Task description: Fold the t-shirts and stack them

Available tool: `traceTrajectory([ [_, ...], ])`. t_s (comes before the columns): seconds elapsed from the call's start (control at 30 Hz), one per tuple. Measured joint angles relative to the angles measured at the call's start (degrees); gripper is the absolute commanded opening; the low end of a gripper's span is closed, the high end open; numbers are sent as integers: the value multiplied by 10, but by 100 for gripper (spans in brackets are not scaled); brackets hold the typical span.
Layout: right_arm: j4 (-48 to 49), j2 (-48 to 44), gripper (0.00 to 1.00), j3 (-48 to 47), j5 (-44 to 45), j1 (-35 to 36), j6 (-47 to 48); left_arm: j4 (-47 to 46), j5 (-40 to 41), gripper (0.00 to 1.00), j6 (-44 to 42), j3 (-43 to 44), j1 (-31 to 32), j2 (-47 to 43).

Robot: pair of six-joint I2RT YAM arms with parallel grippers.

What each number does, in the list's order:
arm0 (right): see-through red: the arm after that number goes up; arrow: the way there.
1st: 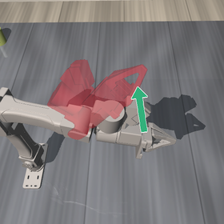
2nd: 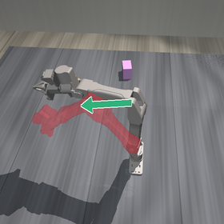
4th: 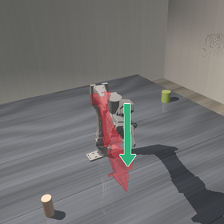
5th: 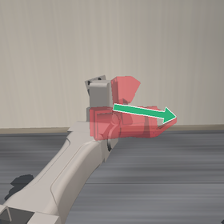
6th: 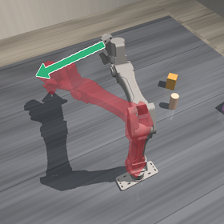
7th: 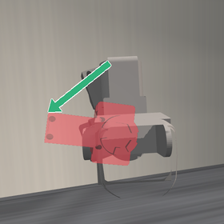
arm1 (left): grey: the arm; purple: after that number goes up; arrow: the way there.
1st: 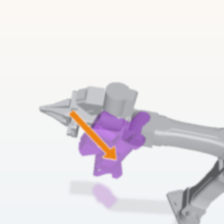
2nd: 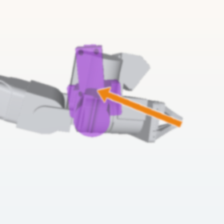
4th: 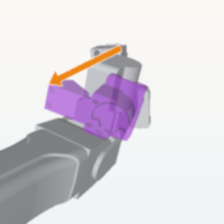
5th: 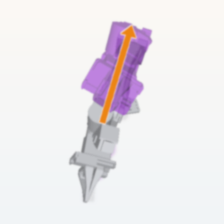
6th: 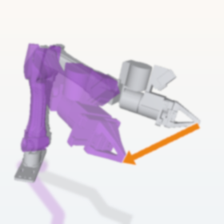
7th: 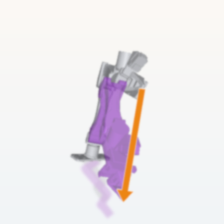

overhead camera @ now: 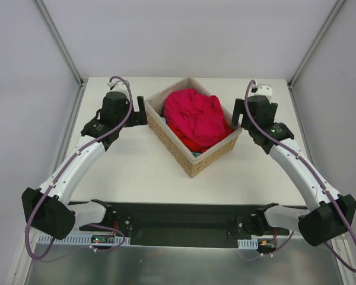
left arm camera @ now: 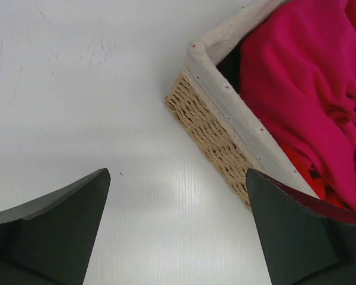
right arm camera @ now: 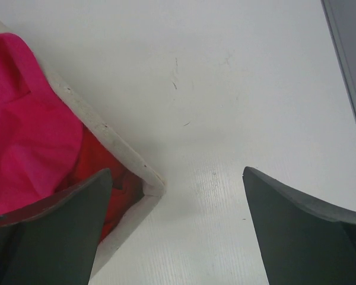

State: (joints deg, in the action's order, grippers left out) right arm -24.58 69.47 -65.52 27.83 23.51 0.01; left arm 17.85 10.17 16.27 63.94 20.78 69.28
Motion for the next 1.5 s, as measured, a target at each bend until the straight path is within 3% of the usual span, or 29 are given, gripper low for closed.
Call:
traceTrajectory([
  [0.23, -3, 0, 96, 0, 2, 3, 0, 0, -23, 99, 1, 23, 33, 34],
  [0.57, -8, 1, 96, 0, 2, 8, -5, -4, -9, 99, 31, 93, 85, 169],
  [0.73, -9, 1, 96, 0, 2, 9, -5, -2, 4, 95, 71, 114, 89, 205],
  [1.0, -12, 5, 96, 0, 2, 10, -9, 17, 30, 67, 121, 128, 89, 221],
  [1.13, -15, 14, 96, 0, 2, 11, -12, 30, 38, 41, 144, 128, 91, 242],
  [1.23, -16, 18, 96, 0, 2, 12, -14, 24, 38, 5, 162, 129, 93, 247],
  [1.27, -16, 19, 96, 0, 2, 12, -15, 23, 42, 0, 177, 134, 97, 250],
  [1.37, -19, 20, 96, 0, 2, 12, -16, 19, 67, 0, 230, 147, 94, 264],
  [1.5, -19, 21, 96, 0, 2, 14, -16, 35, 73, 0, 187, 161, 92, 273],
])
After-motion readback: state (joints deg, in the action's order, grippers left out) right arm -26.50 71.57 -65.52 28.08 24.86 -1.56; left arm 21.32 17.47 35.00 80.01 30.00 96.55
